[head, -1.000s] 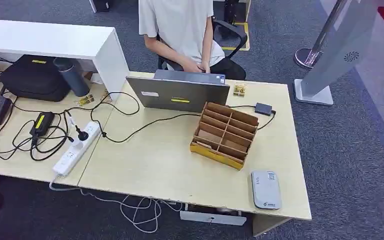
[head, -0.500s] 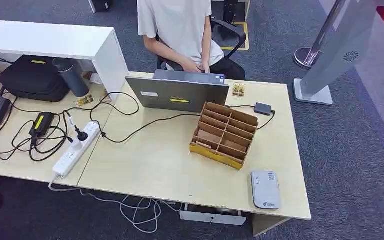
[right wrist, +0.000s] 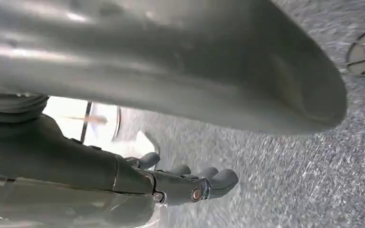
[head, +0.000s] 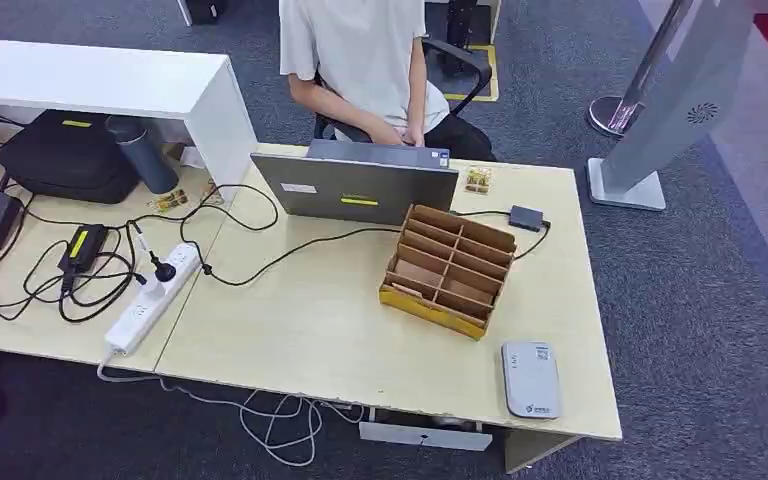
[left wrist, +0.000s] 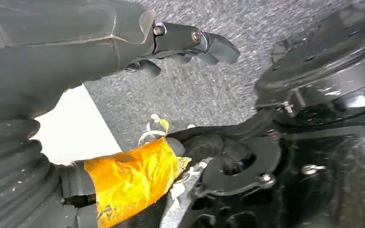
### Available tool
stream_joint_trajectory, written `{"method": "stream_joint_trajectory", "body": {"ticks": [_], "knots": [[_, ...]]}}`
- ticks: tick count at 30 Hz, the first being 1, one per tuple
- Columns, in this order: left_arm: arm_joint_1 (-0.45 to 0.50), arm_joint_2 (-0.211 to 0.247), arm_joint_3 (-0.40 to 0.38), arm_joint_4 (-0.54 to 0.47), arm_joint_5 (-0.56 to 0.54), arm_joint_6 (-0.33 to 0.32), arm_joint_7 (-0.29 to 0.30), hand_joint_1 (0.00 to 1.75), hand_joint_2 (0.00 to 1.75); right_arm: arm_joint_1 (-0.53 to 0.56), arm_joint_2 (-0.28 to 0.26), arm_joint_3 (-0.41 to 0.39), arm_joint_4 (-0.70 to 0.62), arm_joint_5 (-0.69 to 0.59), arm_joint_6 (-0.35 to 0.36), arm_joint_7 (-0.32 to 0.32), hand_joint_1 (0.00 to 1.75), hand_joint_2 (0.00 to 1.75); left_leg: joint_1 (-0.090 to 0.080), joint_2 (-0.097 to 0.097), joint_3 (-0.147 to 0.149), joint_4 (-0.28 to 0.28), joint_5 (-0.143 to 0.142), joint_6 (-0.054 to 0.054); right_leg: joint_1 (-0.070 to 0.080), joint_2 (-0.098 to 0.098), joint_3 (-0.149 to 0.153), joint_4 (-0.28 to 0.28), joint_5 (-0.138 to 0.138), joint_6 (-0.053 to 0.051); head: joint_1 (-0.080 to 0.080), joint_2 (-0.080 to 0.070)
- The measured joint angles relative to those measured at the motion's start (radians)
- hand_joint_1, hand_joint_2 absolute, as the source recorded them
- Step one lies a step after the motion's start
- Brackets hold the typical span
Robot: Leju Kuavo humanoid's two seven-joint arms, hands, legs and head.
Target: Pass the card to the sensor for recognition and then transmit it.
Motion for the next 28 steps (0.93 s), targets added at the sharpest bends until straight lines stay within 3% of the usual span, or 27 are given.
{"method": "stream_joint_trajectory", "body": {"ticks": [1,4,6,8,9,10,11,12,13,14,17,21,28], "knots": [[0.0,0.002,0.0,0.0,0.001,-0.008,0.002,0.0,1.75,0.0,0.001,0.01,0.0,0.014,0.007,0.003,0.0,1.75,0.0,0.0,0.0,0.0,0.0,0.0,0.0,0.0,0.0,0.0,0.0,0.0,0.0,0.0],[0.0,0.008,0.0,0.0,0.0,-0.026,0.006,0.0,1.75,0.0,0.003,0.035,0.0,0.037,0.019,0.0,0.0,1.75,0.0,0.0,0.0,0.0,0.0,0.0,0.0,0.0,0.0,0.0,0.0,0.0,0.0,0.0],[0.0,0.005,0.0,0.001,-0.075,0.03,0.03,0.0,1.75,0.0,0.005,0.046,0.0,0.04,0.017,0.001,0.0,1.75,0.0,0.0,0.0,0.0,0.0,0.0,0.0,0.0,0.001,0.0,0.0,0.0,0.0,0.0],[0.031,-0.039,0.03,0.014,-0.334,0.142,0.14,0.0,1.75,0.0,0.007,0.049,0.0,0.036,-0.002,0.012,0.0,1.75,-0.001,0.003,0.002,0.0,-0.001,0.0,-0.001,0.003,0.001,0.0,0.0,0.0,0.0,0.0],[0.067,-0.069,0.075,0.016,-0.518,0.155,0.201,0.0,1.75,0.001,0.008,0.049,0.0,0.034,-0.006,0.016,0.0,1.75,-0.001,0.006,0.004,0.0,-0.003,-0.001,-0.001,0.006,0.001,0.0,0.0,0.0,0.0,0.0],[0.108,-0.097,0.142,0.012,-0.768,0.162,0.245,0.0,1.75,0.001,0.009,0.049,0.0,0.034,-0.006,0.02,0.0,1.75,-0.002,0.008,0.004,0.0,-0.003,0.0,-0.002,0.009,0.0,0.0,0.0,0.0,-0.001,0.0],[0.136,-0.122,0.195,0.006,-1.001,0.165,0.26,0.0,1.75,0.002,0.01,0.049,0.0,0.035,-0.005,0.023,0.0,1.75,-0.001,0.009,0.004,0.0,-0.003,-0.001,-0.001,0.011,0.0,0.0,0.0,0.0,0.0,0.0],[0.152,-0.128,0.244,0.01,-1.168,0.166,0.276,0.0,1.75,0.006,0.011,0.049,0.0,0.04,0.002,0.027,0.0,1.75,0.0,0.006,0.003,0.001,-0.005,-0.001,0.0,0.007,0.003,-0.002,-0.001,0.0,0.002,0.0],[0.158,-0.121,0.275,0.013,-1.318,0.167,0.277,0.0,1.75,0.007,0.015,0.049,0.0,0.047,0.02,0.029,0.0,1.75,-0.002,0.003,0.003,0.002,-0.008,0.002,-0.002,0.004,0.005,-0.003,-0.001,0.002,0.004,0.0],[0.159,-0.118,0.29,0.018,-1.383,0.167,0.276,0.0,1.75,0.006,0.014,0.05,0.0,0.055,0.034,0.029,0.0,1.75,-0.003,0.003,0.004,0.002,-0.007,0.003,-0.003,0.004,0.005,-0.002,-0.002,0.003,-0.003,0.0],[0.171,-0.108,0.321,0.025,-1.445,0.169,0.248,0.0,1.75,0.003,0.014,0.053,0.0,0.068,0.06,0.029,0.0,1.75,-0.001,0.004,0.005,0.001,-0.007,0.001,-0.001,0.005,0.005,-0.001,-0.002,0.002,-0.003,0.0],[0.195,-0.106,0.343,0.026,-1.451,0.169,0.228,0.0,1.75,0.004,0.008,0.053,0.0,0.074,0.061,0.021,0.0,1.75,-0.001,0.004,0.005,0.001,-0.007,0.001,-0.001,0.005,0.005,-0.002,-0.002,0.002,-0.003,0.0],[0.237,-0.121,0.35,0.019,-1.31,0.17,0.225,0.0,1.75,0.002,0.021,0.054,0.0,0.078,0.053,0.026,0.0,1.75,-0.002,0.005,0.005,0.001,-0.008,0.001,-0.001,0.005,0.005,-0.003,-0.002,0.003,-0.003,0.0]]}}
